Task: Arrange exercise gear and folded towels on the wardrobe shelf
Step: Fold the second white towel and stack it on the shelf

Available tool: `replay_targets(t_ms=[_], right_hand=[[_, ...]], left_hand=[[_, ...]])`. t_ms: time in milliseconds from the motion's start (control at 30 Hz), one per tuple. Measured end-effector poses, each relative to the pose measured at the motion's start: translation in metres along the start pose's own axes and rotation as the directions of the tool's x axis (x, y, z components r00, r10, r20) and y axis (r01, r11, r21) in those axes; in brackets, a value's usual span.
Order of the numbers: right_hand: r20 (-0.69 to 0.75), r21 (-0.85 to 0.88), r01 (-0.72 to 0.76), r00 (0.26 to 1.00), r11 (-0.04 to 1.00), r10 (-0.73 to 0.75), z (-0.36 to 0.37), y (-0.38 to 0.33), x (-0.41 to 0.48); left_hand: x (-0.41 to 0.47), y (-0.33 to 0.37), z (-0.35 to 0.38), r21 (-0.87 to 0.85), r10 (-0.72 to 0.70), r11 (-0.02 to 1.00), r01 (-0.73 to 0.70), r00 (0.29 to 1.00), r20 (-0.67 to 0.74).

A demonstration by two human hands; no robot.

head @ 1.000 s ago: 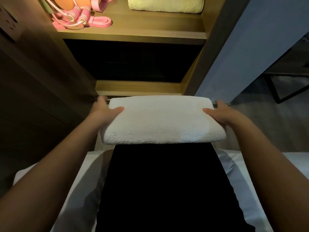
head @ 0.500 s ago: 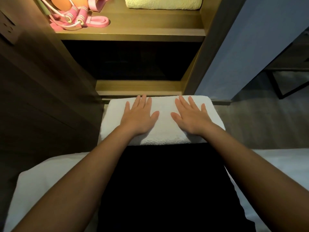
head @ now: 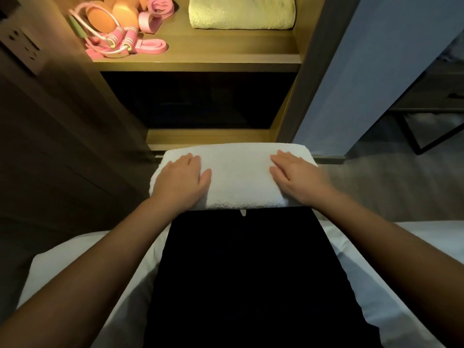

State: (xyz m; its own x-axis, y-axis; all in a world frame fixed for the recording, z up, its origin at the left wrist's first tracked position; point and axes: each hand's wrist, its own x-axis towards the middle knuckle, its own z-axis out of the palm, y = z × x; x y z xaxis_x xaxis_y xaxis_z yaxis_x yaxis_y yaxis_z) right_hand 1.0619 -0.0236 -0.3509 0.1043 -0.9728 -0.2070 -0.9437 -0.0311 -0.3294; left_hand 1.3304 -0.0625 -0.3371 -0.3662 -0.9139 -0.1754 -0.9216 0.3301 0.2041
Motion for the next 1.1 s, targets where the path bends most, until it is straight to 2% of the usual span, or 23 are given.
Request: replay_targets(t_ms=[67, 100, 167, 233, 300, 367, 667, 833, 1033, 1100], right_hand=[[0.009, -0.004, 0.193, 0.981, 0.981, -0.193, 0.004, -0.013, -0.008], [0.032, -0.045, 0.256, 0.967, 0.966, -0.254, 0.007, -0.017, -0.012], [0.065, -0.174, 0.314, 0.949, 0.933, -0.308, 0.012, -0.020, -0.017], [0.063, -0.315, 0.334, 0.941, 0.888, -0.332, 0.015, -0.020, -0.019], [0.060, -0.425, 0.320, 0.943, 0.847, -0.326, 0.018, -0.020, -0.020], [0.028, -0.451, 0.283, 0.952, 0.847, -0.303, 0.023, -0.023, -0.019], [-0.130, -0.354, 0.245, 0.943, 0.902, -0.307, 0.016, -0.005, -0.022], [-0.337, -0.380, 0.187, 0.884, 0.906, -0.323, 0.007, 0.025, -0.030], [-0.442, -0.331, 0.117, 0.857, 0.936, -0.264, 0.000, 0.050, -0.032], [-0.430, -0.382, 0.069, 0.869, 0.921, -0.244, -0.003, 0.041, -0.031]], left_hand=[[-0.009, 0.013, 0.005, -0.030, 0.198, 0.980, -0.198, 0.980, 0.003], [-0.012, 0.019, 0.008, 0.007, 0.254, 0.967, -0.254, 0.967, 0.028], [-0.016, 0.029, 0.018, 0.155, 0.306, 0.939, -0.308, 0.951, 0.040], [-0.018, 0.035, 0.028, 0.297, 0.308, 0.909, -0.292, 0.951, -0.005], [-0.017, 0.038, 0.035, 0.350, 0.298, 0.901, -0.256, 0.952, -0.071], [-0.014, 0.040, 0.037, 0.368, 0.308, 0.896, -0.249, 0.945, -0.112], [-0.003, 0.025, 0.023, 0.248, 0.352, 0.918, -0.311, 0.926, -0.139], [0.006, 0.023, 0.014, 0.240, 0.344, 0.920, -0.309, 0.931, -0.120], [0.011, 0.023, 0.009, 0.190, 0.317, 0.938, -0.292, 0.941, -0.119], [0.012, 0.021, 0.006, 0.169, 0.302, 0.945, -0.280, 0.946, -0.119]])
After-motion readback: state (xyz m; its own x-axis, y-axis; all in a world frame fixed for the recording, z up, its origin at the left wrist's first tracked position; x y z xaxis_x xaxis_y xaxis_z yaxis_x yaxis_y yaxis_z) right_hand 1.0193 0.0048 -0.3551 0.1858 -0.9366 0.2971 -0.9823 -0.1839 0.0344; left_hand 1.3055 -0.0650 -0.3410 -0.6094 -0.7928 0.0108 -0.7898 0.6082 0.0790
